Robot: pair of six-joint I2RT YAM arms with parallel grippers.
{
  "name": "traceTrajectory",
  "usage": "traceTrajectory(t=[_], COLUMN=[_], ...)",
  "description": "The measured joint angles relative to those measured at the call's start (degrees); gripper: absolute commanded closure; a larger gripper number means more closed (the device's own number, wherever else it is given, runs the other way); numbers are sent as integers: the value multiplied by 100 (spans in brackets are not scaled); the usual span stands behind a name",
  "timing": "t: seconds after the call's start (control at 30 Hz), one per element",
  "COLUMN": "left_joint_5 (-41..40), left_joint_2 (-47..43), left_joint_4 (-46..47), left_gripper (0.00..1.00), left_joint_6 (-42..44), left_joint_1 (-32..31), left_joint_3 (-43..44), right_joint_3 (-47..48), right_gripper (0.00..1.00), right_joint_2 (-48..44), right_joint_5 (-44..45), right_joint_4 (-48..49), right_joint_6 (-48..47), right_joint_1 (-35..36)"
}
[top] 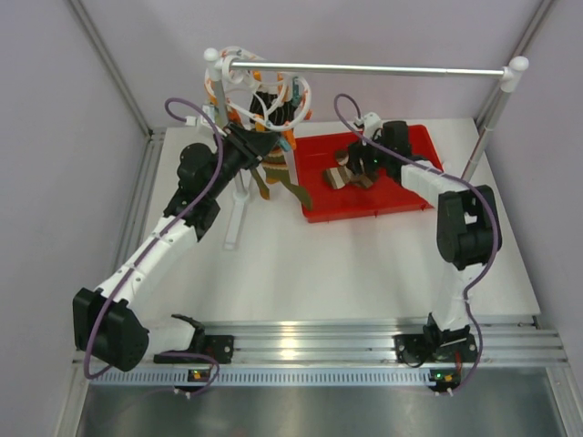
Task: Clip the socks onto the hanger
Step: Pick up the sock from the bin.
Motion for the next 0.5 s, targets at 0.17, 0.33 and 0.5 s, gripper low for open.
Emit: traceTrajectory(t=[0.17, 0.33, 0.5], left_joint_5=[0, 0, -2], left_joint_2=[74, 125, 151], left_joint_4=[9, 15, 31], left_gripper=[100, 100, 100], left_joint_6=[-2, -2, 0], left_joint_1=[4, 11, 11], left_joint_3=[0, 0, 0], right_joint_3=[264, 293, 951], right_gripper=[33, 29, 29], right_joint_2=[304, 361, 778], right_joint_5=[922, 2111, 3202], right_joint_4=[-229, -520, -741], right_joint_6=[863, 2072, 3051], right_joint_1=[-341, -654, -643])
